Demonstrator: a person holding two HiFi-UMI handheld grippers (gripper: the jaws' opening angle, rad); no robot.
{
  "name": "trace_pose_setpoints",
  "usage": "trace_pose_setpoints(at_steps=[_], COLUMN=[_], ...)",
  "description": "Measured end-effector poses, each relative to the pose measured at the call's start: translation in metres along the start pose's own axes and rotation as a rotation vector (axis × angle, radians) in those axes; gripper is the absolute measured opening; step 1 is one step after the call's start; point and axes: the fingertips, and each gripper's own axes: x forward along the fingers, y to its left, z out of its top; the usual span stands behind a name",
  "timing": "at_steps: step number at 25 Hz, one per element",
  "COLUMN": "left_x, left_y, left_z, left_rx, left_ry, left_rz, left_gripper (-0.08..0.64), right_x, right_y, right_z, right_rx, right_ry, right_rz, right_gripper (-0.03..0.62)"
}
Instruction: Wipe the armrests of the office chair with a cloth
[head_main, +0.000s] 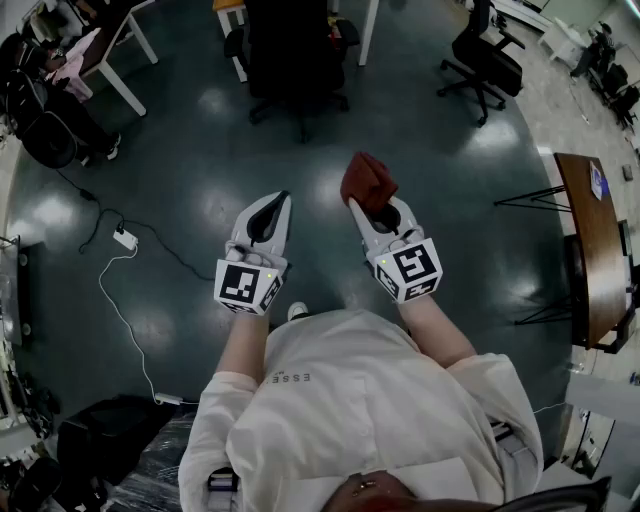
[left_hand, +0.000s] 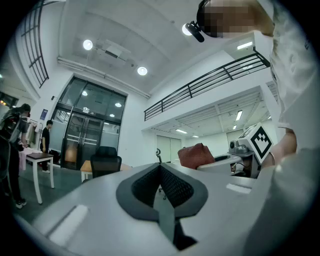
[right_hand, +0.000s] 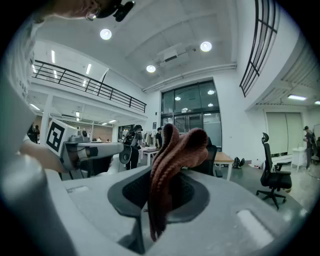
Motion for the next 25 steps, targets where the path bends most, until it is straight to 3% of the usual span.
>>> trace_pose_setpoints(at_steps=[14,25], left_x=[-0.014,-0.043], left_y=[0.020,0.101], left_z=[-0.007,-0.024], left_rx=[-0.033,-0.033], left_ry=[0.007,0.055], left_rz=[-0.006,0.002], left_gripper=[0.017,0.017], right_x=[0.016,0.086], right_y=[0.016,0.032], right_z=[-0.005,-0.015], right_rx=[0.018,0.102], right_ry=[0.022,0.025], right_rz=[-0.014,-0.074], right_gripper=[0.057,0.056])
